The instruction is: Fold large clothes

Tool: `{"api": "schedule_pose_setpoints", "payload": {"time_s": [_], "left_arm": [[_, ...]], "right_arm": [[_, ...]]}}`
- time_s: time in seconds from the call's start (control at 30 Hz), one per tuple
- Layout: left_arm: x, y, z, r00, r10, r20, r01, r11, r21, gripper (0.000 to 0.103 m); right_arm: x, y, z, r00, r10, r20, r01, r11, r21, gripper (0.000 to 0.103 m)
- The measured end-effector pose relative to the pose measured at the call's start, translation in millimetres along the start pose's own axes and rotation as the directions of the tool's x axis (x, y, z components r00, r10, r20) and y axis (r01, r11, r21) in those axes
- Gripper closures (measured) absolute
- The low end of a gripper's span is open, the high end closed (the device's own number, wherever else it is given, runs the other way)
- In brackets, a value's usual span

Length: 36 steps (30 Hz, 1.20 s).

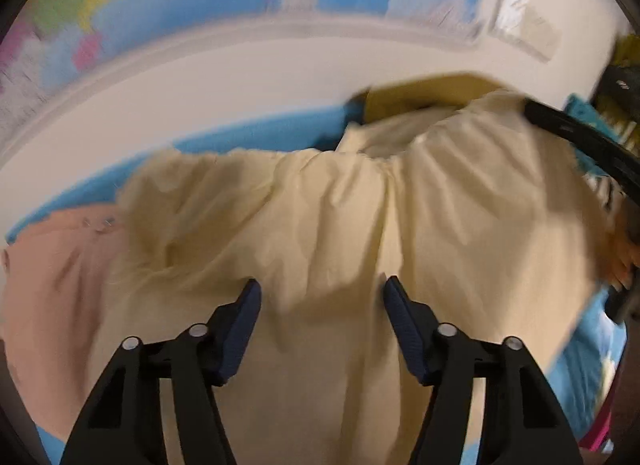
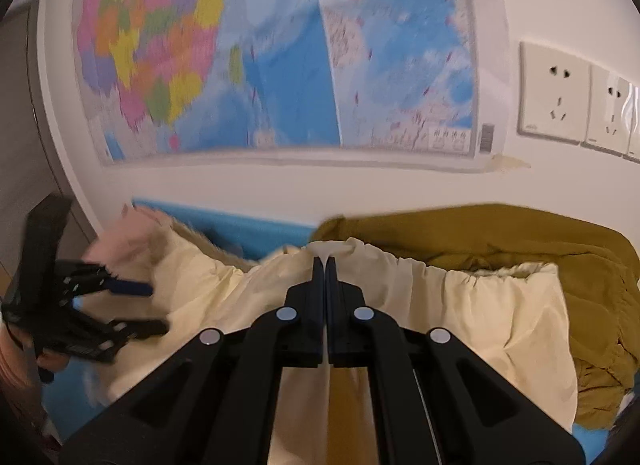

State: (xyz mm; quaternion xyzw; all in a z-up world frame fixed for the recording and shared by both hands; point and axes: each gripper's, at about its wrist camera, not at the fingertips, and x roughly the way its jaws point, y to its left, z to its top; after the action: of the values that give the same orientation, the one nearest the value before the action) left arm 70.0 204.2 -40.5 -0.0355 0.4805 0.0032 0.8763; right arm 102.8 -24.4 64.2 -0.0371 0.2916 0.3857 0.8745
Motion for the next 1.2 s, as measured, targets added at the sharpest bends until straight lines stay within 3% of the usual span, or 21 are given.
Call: {"api": "schedule_pose_setpoints", "payload": {"time_s": [0.1, 0.13, 0.17, 0.23, 0.43, 0.5, 0.57, 0.6, 0.7, 0.73, 0.77, 0.8, 0.87, 0.97, 1.03, 1.13, 1.2], "left_arm": [[20.0, 4.3, 5.2, 1.0, 0.001, -0.023, -0.001, 1.0, -0.022, 0.073], [23.2, 6.6, 7.0, 1.0, -0.005, -0.026, 0.004, 0.999, -0.036, 0.091], [25.4, 11.4, 9.2, 1.0, -0.006, -0.022, 0.005, 0.997, -0.072, 0.098], [26.9, 17.4, 14.1, 1.0, -0.016, -0.004, 0.015, 0.994, -0.104, 0.101], [11.6, 38.2, 36.5, 0.994, -0.06, 0.092, 0.077, 0.977, -0.201, 0.102], [14.9, 33.7, 41.0, 0.994, -0.05, 0.099, 0.069, 0.976, -0.204, 0.101], [26.3, 34.7, 37.6, 0.996, 0.033, 0.088, -0.016, 0.982, -0.186, 0.098], [30.1, 34.1, 35.2, 0.996, 0.037, 0.085, -0.02, 0.981, -0.191, 0.098], [30.1, 49.3, 26.7, 0.993, -0.04, 0.11, 0.065, 0.971, -0.232, 0.096], [26.8, 53.5, 25.4, 0.99, -0.056, 0.127, 0.085, 0.966, -0.242, 0.089], [18.5, 55.3, 22.9, 0.987, -0.062, 0.15, 0.098, 0.965, -0.245, 0.081], [1.8, 56.9, 16.9, 0.979, -0.048, 0.2, 0.096, 0.967, -0.236, 0.076], [-25.0, 56.3, 4.5, 0.964, -0.021, 0.265, 0.076, 0.977, -0.197, 0.054], [-65.9, 54.0, -28.9, 0.939, 0.051, 0.339, -0.008, 0.992, -0.127, 0.045], [-89.0, 55.3, -59.5, 0.929, 0.096, 0.356, -0.065, 0.993, -0.097, 0.036], [-97.9, 63.7, -92.5, 0.931, 0.11, 0.348, -0.083, 0.992, -0.094, 0.031], [-97.8, 74.2, -113.7, 0.941, 0.079, 0.329, -0.043, 0.993, -0.114, 0.022]], "right_arm": [[15.5, -8.0, -12.0, 0.998, -0.026, -0.053, 0.026, 1.0, 0.003, 0.102], [17.8, -10.3, -14.1, 0.998, -0.022, -0.063, 0.023, 1.0, 0.011, 0.102], [19.8, -13.3, -15.5, 0.997, -0.021, -0.069, 0.022, 1.0, 0.018, 0.102], [19.1, -14.4, -14.0, 0.998, -0.018, -0.063, 0.019, 1.0, 0.022, 0.102], [-1.2, -4.3, 11.2, 0.998, -0.03, 0.056, 0.031, 0.999, -0.019, 0.102], [12.7, -5.1, 9.7, 0.998, -0.063, 0.021, 0.063, 0.997, -0.044, 0.102], [44.5, -9.8, -3.9, 0.991, -0.096, -0.094, 0.091, 0.994, -0.057, 0.102], [52.2, -12.0, -9.1, 0.988, -0.094, -0.124, 0.088, 0.995, -0.055, 0.102], [49.0, -18.7, -11.9, 0.991, -0.06, -0.122, 0.059, 0.998, -0.007, 0.102], [44.1, -20.7, -10.4, 0.992, -0.05, -0.116, 0.051, 0.999, 0.009, 0.091], [35.7, -23.6, -9.2, 0.994, -0.046, -0.102, 0.049, 0.998, 0.029, 0.073], [26.0, -27.1, -9.7, 0.996, -0.024, -0.084, 0.028, 0.999, 0.045, 0.065], [-3.8, -34.6, -14.3, 0.999, 0.038, -0.036, -0.036, 0.998, 0.06, 0.051], [-54.8, -51.7, -33.2, 0.999, 0.02, 0.033, -0.023, 0.997, 0.068, 0.035], [-91.9, -74.6, -60.0, 0.999, -0.013, 0.05, 0.007, 0.993, 0.116, 0.03], [-126.4, -107.7, -100.9, 0.997, -0.074, 0.011, 0.071, 0.979, 0.19, 0.025], [-135.4, -127.2, -127.3, 0.996, -0.078, -0.035, 0.084, 0.967, 0.241, 0.02]]}}
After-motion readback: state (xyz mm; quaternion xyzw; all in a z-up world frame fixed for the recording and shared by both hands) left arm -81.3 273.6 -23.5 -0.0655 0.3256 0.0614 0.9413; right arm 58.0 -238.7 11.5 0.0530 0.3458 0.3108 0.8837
